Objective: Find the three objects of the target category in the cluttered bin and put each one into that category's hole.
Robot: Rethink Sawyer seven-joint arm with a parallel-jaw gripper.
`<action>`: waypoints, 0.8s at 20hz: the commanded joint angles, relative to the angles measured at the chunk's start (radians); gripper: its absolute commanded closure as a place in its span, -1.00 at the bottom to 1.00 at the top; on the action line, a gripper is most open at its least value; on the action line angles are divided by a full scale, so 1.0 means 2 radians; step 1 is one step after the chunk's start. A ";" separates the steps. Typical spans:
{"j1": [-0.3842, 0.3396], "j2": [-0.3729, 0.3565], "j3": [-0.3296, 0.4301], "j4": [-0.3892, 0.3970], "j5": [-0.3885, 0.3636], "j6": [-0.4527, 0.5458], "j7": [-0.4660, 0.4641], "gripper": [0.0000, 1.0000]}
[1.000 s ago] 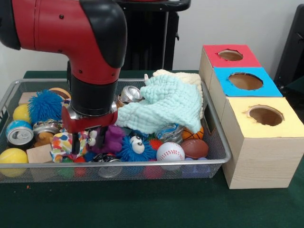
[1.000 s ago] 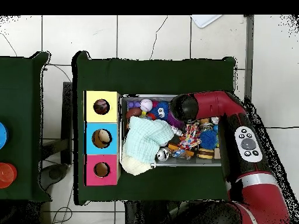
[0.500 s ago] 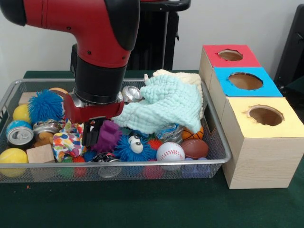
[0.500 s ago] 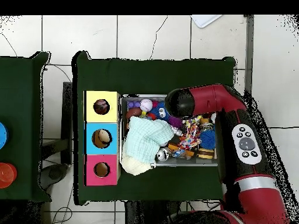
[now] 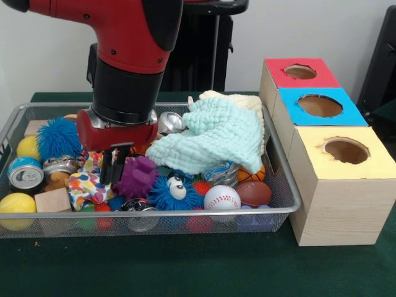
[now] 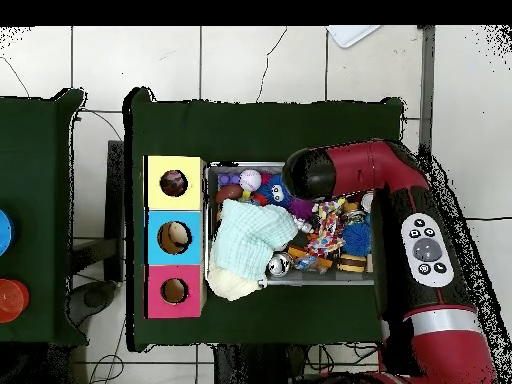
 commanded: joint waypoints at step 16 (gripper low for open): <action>-0.034 -0.046 0.009 0.056 -0.001 0.081 -0.113 -1.00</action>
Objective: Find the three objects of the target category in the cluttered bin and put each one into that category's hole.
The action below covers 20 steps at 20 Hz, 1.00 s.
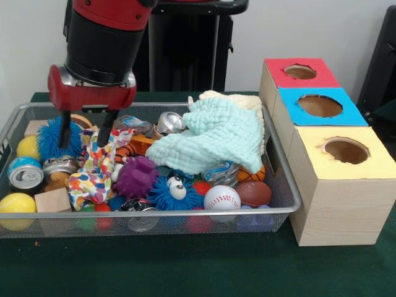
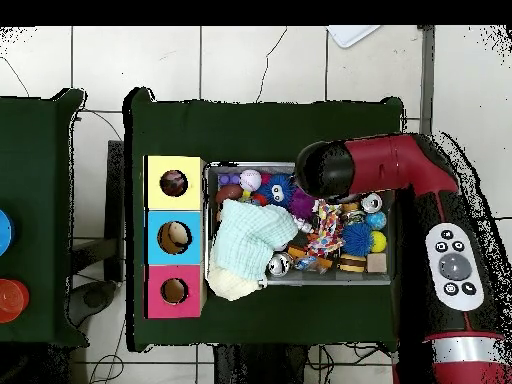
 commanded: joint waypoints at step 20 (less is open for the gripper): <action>-0.067 0.113 0.063 0.058 0.026 -0.071 -0.081 -1.00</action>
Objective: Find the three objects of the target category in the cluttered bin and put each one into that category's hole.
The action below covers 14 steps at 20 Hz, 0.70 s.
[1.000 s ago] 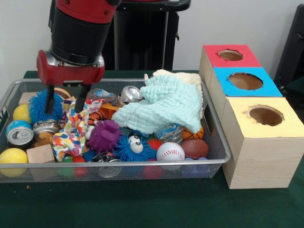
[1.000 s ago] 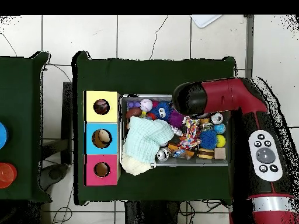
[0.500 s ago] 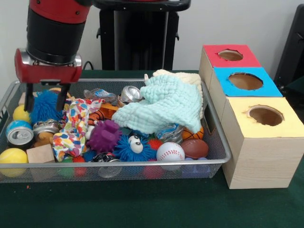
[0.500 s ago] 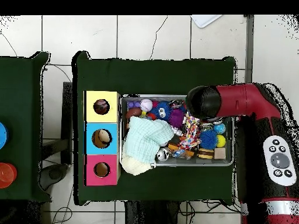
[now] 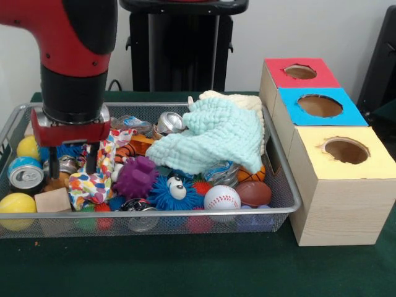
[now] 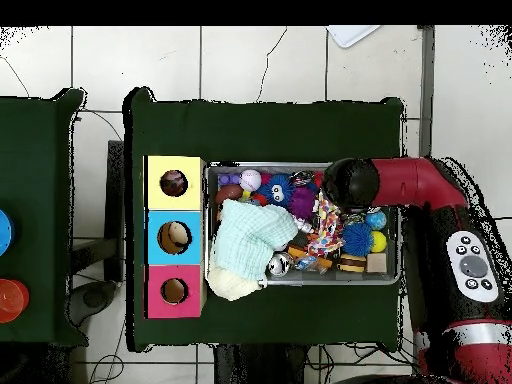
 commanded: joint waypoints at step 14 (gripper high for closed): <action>-0.013 0.078 0.042 0.036 -0.007 -0.046 -0.076 1.00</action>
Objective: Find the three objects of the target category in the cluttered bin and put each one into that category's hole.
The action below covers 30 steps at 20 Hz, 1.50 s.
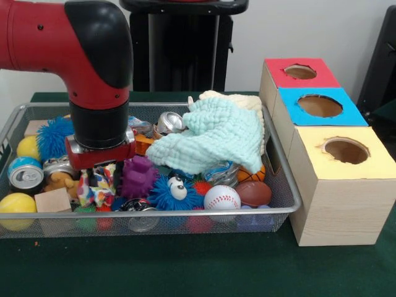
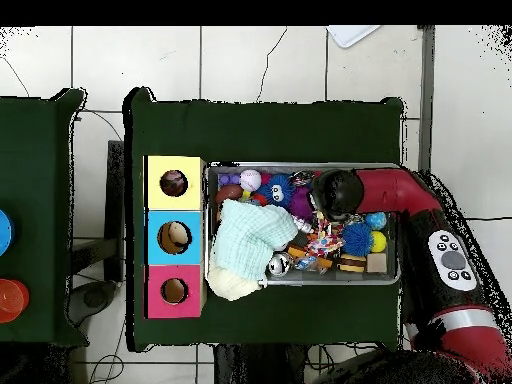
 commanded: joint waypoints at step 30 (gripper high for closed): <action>0.137 -0.250 -0.030 0.093 0.113 0.223 0.069 1.00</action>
